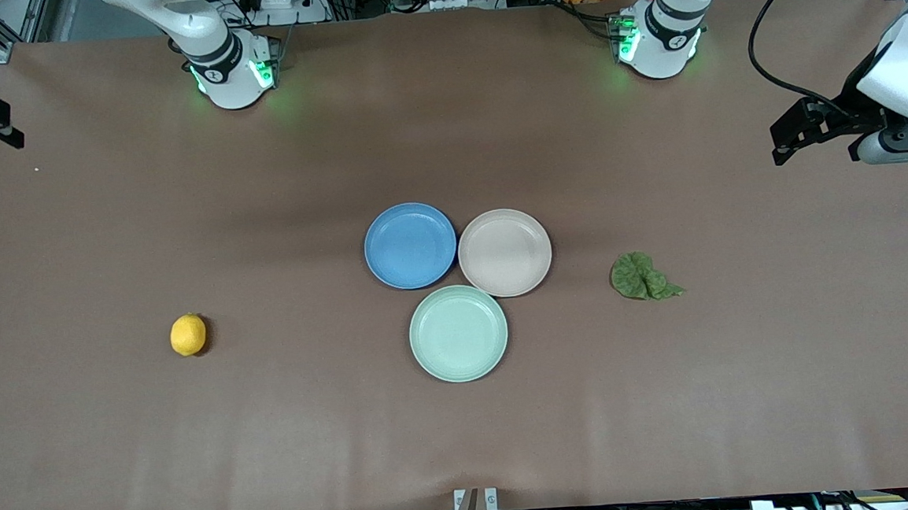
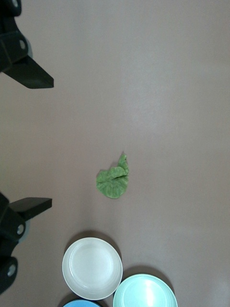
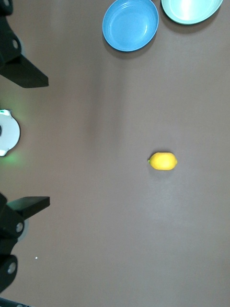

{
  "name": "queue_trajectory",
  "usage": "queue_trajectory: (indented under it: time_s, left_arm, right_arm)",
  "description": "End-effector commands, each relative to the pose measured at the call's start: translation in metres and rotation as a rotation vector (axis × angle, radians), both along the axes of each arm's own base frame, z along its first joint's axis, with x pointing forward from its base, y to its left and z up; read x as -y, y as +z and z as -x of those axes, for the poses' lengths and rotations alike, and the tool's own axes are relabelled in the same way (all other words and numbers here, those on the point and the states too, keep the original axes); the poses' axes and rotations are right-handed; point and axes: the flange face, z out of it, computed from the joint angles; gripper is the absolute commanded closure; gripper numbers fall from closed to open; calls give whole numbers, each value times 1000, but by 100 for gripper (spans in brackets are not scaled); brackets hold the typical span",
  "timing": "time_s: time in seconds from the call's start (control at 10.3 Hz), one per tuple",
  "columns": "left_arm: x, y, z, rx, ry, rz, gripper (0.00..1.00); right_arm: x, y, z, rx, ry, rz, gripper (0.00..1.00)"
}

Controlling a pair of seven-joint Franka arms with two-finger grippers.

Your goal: Pick lemon and lettuce from blue and beige plates

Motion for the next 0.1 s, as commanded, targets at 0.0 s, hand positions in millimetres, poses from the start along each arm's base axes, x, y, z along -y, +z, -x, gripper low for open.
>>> queue_trajectory:
  time_s: [0.0]
  left_arm:
    - [3, 7, 5, 12, -27, 14, 0]
  right_arm:
    - [1, 5, 0, 1, -30, -19, 0]
